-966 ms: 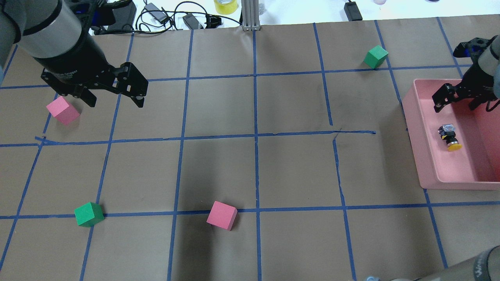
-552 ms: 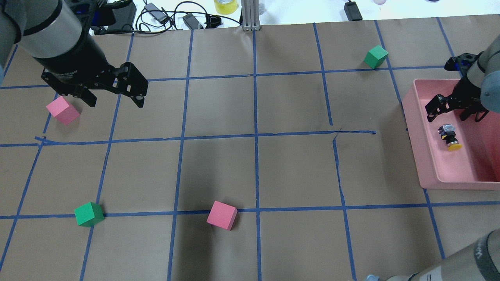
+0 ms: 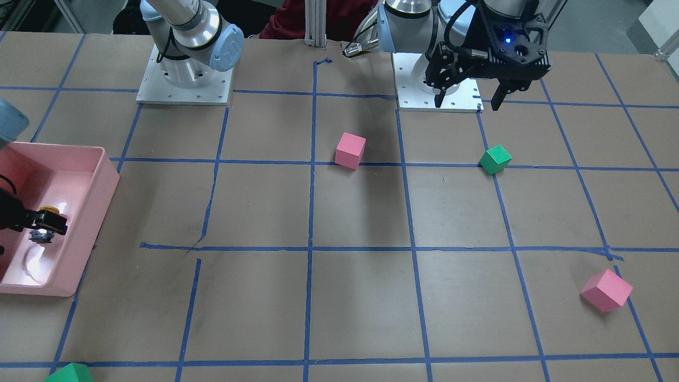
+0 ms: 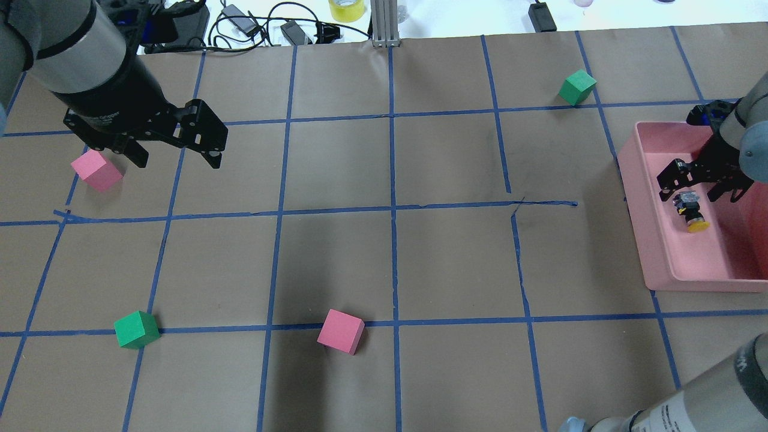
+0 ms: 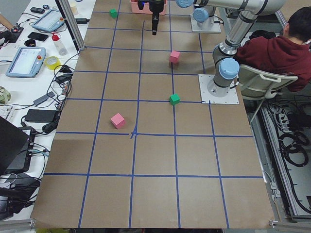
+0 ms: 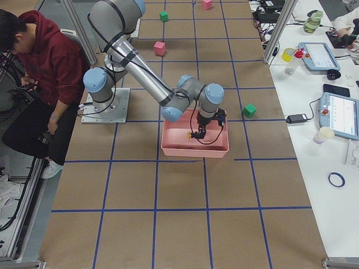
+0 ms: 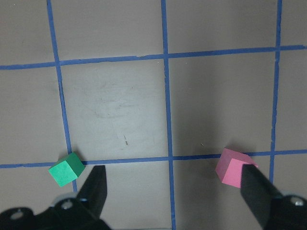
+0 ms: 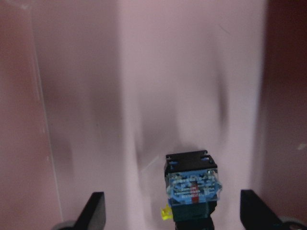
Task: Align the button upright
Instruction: 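Close the right gripper on the switch body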
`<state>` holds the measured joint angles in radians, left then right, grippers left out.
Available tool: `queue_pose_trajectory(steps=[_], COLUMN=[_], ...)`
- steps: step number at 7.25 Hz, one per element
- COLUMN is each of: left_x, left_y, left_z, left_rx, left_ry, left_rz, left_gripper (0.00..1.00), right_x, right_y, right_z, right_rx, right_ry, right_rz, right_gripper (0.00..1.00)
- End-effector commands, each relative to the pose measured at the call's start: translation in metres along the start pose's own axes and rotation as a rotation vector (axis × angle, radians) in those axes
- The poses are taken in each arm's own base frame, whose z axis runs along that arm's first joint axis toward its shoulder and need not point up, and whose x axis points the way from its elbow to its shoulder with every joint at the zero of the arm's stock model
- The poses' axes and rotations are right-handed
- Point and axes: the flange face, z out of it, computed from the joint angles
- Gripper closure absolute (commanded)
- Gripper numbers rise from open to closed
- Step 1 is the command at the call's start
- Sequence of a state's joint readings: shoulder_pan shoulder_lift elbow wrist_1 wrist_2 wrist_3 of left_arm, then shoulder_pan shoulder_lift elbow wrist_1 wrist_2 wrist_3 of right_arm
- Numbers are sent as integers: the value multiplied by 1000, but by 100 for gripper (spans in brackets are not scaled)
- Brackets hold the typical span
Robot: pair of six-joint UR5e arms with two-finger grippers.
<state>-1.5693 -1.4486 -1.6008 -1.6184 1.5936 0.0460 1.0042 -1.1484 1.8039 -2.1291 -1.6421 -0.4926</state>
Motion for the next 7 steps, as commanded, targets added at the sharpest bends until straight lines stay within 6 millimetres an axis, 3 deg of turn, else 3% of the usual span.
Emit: queue_pose_trajectory(steps=[1, 2, 3, 5, 7], left_x=[0, 0, 0, 0, 0], left_y=[0, 0, 0, 0, 0], left_z=[0, 0, 0, 0, 0], left_rx=[0, 0, 0, 0, 0], left_ry=[0, 0, 0, 0, 1], left_rz=[0, 0, 0, 0, 0], left_gripper=[0, 0, 0, 0, 0], right_x=[0, -1, -1, 1, 1], right_y=[1, 1, 2, 0, 5], right_z=[7, 8, 7, -10, -55], right_rx=[-11, -17, -19, 7, 75], right_ry=[-12, -15, -16, -3, 32], right_rz=[5, 4, 6, 6, 13], right_gripper=[65, 94, 100, 100, 100])
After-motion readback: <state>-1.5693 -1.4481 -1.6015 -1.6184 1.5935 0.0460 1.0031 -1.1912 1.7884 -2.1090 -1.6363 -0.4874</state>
